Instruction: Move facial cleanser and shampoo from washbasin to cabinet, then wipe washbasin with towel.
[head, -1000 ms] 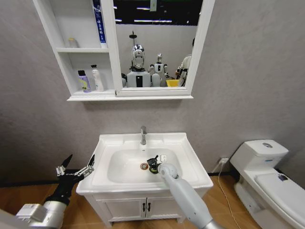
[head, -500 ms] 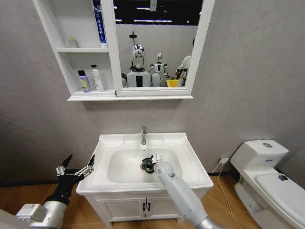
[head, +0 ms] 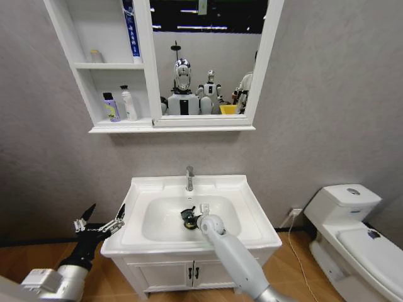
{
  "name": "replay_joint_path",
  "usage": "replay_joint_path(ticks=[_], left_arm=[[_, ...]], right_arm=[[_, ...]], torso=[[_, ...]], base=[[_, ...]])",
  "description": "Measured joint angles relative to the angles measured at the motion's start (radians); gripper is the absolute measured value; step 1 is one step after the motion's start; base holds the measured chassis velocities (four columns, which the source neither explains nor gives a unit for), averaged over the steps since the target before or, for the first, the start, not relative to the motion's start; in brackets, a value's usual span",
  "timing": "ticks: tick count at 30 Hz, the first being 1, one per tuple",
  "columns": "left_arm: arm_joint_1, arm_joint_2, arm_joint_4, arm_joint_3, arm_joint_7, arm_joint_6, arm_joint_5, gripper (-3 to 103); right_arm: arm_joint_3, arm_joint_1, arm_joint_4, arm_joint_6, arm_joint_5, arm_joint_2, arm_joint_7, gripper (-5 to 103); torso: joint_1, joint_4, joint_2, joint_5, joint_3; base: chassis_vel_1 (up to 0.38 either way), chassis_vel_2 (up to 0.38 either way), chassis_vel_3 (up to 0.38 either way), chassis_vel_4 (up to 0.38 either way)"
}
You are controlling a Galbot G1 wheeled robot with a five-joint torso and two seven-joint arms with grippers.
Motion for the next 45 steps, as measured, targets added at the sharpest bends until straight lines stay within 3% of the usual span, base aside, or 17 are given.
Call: replay_joint_path(ticks=[18,31,45], left_arm=[[0.0,0.0,0.0,0.0,0.0,0.0,0.0,100],[0.0,0.0,0.0,0.0,0.0,0.0,0.0,100],[0.0,0.0,0.0,0.0,0.0,0.0,0.0,100]], right_arm=[[0.059,-0.009,-0.049,0.008,-0.031,-0.016,-0.031,3],[0.092,-0.042,-0.005,0.008,-0.051,-0.079,-0.035,3],[0.073,-0.02,-0.064,0.024,-0.096,-0.027,-0.068,3]], torso=[[0.0,0.0,0.0,0.0001,0.0],[0.0,-0.0001,0.0,0.0001,0.0],[0.0,-0.0003,0.0,-0.0001,0.0]], base=[[0.0,0.0,0.0,0.0],[0.0,0.0,0.0,0.0],[0.0,0.0,0.0,0.0]])
